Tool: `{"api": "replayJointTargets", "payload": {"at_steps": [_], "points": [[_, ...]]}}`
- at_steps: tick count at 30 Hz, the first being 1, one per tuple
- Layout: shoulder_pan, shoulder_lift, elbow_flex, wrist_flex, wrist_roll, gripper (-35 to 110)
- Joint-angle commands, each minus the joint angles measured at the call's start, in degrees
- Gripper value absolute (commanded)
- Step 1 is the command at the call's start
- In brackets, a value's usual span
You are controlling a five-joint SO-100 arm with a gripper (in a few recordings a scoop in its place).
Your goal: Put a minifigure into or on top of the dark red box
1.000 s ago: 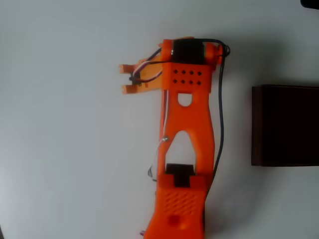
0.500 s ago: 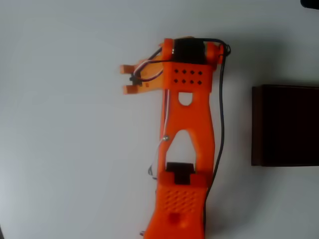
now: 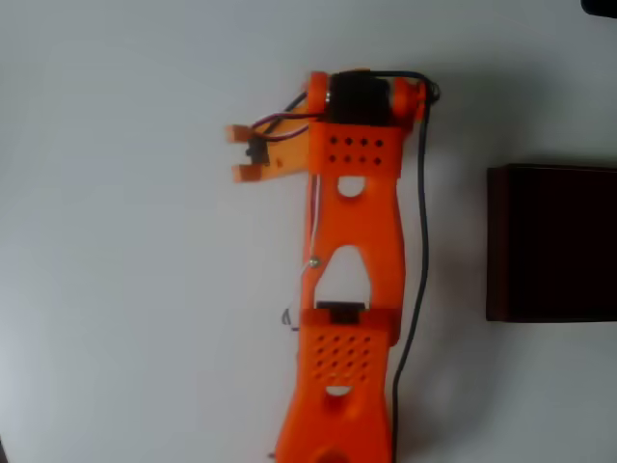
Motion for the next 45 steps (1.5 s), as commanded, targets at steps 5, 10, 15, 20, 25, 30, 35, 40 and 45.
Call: {"api": "replayJointTargets", "payload": {"at_steps": [5,10,15,20,25,30,35,40,45], "points": [[12.8,34.7,28.5,0.7,-2.7,0],[25.9,51.2,42.8,-0.4,-2.5,0],[36.9,63.1,64.1,-15.6,1.4,0],[39.5,62.4,70.8,-28.6,5.3,0],[39.0,52.1,69.0,-39.3,8.2,0],[40.9,42.0,61.3,-38.6,7.8,27],[41.1,46.8,64.6,-39.0,5.6,32],[38.2,65.7,73.1,-36.1,1.7,23],[27.0,87.5,77.7,-24.5,-2.1,20]]}}
